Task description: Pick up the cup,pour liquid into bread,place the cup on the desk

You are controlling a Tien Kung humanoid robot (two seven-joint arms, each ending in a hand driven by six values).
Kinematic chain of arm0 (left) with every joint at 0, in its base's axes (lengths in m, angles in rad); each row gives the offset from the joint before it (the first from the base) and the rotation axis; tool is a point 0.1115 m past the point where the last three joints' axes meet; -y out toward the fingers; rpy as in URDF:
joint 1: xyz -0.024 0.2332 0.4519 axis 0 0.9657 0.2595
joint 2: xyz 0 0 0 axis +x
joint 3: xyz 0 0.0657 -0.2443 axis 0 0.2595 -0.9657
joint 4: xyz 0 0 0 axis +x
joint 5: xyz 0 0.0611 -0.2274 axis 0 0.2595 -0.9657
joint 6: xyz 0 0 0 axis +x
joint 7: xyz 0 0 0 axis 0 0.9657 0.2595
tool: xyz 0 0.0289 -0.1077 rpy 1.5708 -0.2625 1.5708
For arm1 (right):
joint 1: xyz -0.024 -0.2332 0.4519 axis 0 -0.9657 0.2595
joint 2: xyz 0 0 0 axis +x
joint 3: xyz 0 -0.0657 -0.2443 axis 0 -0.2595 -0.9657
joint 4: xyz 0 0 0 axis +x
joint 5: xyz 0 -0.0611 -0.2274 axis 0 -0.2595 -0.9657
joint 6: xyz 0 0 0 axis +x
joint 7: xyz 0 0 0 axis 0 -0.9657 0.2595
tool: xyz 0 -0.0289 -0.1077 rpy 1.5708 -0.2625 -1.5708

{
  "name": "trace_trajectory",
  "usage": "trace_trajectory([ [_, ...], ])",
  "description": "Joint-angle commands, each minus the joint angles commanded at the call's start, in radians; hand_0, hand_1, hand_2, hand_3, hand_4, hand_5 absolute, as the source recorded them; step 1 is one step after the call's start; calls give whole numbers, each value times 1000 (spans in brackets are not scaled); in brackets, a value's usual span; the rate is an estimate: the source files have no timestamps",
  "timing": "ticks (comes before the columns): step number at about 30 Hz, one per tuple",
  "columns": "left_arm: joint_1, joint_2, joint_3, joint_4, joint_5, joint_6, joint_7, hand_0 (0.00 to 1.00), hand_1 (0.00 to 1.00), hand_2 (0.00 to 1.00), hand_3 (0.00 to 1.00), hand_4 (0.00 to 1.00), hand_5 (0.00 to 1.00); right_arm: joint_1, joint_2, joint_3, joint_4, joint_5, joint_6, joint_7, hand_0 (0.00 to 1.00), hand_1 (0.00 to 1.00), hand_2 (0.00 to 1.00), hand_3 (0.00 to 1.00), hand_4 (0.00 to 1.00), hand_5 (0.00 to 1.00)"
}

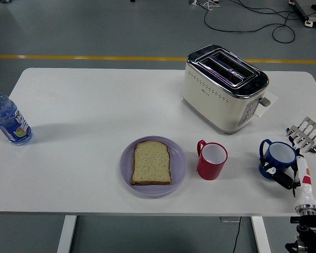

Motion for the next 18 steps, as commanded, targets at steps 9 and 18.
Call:
trace_trajectory([
  [9,-1,0,-6,0,3,0,-1,648,656,654,534,305,763,-26,-4,54,59,-71,18,-25,909,756,887,998,919,110],
  [18,0,0,-5,1,4,0,0,647,657,653,534,306,763,-21,-10,59,57,-97,36,-54,947,812,936,998,945,114],
])
